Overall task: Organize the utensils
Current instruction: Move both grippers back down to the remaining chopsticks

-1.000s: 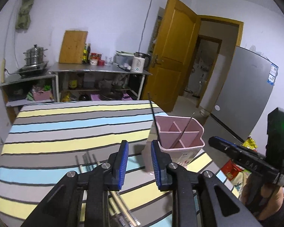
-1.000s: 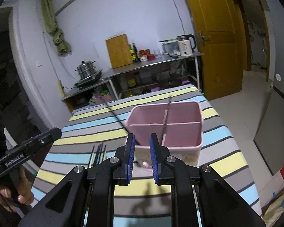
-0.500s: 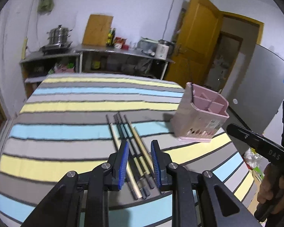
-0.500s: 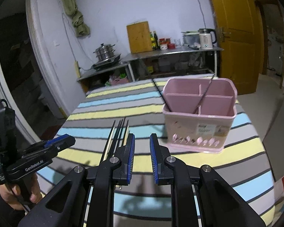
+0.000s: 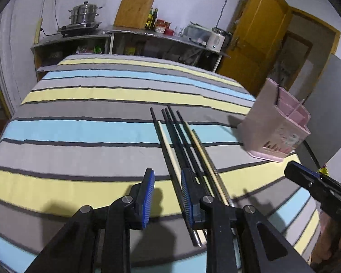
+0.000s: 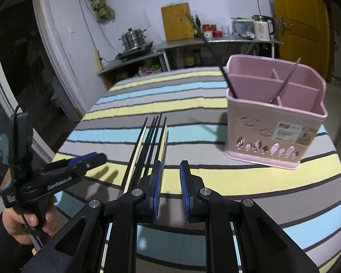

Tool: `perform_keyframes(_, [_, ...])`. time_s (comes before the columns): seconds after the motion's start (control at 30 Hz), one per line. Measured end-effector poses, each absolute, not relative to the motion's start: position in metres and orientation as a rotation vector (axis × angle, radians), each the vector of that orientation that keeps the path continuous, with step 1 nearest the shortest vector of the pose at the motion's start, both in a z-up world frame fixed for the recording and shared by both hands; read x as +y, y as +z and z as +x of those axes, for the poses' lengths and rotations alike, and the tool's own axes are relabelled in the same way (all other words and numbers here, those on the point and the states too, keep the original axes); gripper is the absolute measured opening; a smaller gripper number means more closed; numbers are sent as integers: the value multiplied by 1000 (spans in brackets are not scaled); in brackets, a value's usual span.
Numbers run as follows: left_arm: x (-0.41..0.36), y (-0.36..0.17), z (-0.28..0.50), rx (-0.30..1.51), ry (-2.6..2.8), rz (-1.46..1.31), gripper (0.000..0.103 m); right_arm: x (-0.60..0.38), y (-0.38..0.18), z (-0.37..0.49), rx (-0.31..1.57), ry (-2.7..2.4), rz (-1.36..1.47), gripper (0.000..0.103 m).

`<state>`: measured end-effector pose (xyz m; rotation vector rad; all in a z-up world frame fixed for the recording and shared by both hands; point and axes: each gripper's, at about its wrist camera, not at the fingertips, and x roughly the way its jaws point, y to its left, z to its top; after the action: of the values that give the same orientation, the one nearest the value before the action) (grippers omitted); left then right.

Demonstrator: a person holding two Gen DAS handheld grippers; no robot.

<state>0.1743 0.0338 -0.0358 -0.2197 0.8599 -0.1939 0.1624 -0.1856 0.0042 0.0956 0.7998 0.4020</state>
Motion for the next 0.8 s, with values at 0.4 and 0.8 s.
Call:
perform_keyframes(0.4, [24, -70, 217, 906, -162, -179, 24, -153, -39, 205, 890, 431, 53, 16])
perform_keyframes(0.8, [12, -71, 229, 883, -147, -107, 34, -135, -68, 238, 950, 421, 31, 16])
